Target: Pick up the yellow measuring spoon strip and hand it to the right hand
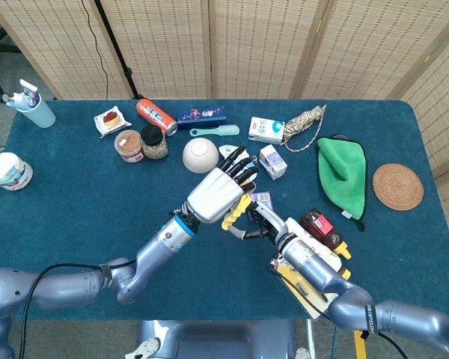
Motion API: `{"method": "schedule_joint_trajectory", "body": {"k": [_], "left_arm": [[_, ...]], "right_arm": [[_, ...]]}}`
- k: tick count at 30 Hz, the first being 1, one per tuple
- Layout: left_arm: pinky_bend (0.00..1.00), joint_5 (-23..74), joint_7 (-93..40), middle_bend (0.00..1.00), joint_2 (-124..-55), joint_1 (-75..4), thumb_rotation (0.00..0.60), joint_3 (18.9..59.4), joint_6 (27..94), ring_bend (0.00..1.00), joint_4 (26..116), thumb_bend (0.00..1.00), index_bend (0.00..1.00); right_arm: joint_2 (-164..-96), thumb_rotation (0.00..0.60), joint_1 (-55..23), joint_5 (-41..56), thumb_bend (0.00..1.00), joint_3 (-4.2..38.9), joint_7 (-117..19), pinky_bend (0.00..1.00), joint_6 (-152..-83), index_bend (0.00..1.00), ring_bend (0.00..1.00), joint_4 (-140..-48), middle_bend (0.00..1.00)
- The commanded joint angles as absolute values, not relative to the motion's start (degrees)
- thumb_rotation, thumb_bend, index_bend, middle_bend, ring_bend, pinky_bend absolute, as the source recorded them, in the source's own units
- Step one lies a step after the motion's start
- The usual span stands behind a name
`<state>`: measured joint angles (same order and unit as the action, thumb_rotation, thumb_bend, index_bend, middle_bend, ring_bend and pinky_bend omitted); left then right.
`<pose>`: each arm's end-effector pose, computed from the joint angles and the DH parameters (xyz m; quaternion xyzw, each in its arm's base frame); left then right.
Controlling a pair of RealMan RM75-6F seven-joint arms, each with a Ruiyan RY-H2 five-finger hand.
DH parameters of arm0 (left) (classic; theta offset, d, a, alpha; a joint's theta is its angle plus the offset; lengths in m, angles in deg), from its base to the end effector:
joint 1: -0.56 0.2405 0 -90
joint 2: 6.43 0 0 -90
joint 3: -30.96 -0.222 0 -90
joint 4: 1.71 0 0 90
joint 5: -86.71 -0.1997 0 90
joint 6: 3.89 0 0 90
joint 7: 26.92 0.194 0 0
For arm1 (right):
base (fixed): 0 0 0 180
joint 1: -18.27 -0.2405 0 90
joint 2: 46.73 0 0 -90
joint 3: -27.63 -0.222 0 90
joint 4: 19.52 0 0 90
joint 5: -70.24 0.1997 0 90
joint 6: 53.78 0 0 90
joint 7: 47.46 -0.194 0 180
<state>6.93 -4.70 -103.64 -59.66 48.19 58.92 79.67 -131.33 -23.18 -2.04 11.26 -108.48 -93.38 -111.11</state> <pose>0.0809 0.3526 -0.0125 -0.7535 -0.1433 -0.5501 0.3302 -0.0677 -0.3422 -0.0373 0.3950 -0.7881 0.4720 0.0075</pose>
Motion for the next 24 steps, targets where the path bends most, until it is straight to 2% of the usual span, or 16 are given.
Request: {"method": "schedule_joint_trajectory", "body": {"k": [1,11,16,24], "left_arm": [[0.0,7.09,-4.64,0.28,-103.72,-59.76,0.6,48.31,58.88,0.15,79.57,0.49,0.67],[0.0,7.55,-4.28,0.28,-103.93,-60.09,0.6,48.44,58.64,0.15,79.45,0.49,0.67],[0.0,7.64,-4.27,0.28,-103.88,-60.21,0.6,48.44,58.5,0.15,79.29,0.49,0.67],[0.0,7.52,-4.45,0.28,-103.68,-60.15,0.6,48.27,58.62,0.15,79.1,0.49,0.67]], "right_arm": [[-131.33,0.6,-23.02,-1.59,0.38,11.08,-107.95,0.0,-93.33,0.51,0.01,-111.35,0.06],[-131.58,0.6,-22.59,-0.43,0.43,10.57,-106.39,0.0,-93.31,0.55,0.07,-111.77,0.22],[-131.49,0.6,-22.36,-0.1,0.48,10.37,-105.73,0.0,-93.22,0.59,0.16,-111.89,0.3],[-131.04,0.6,-22.22,-0.42,0.52,10.5,-105.37,0.0,-92.21,0.63,0.25,-112.08,0.34]]}}
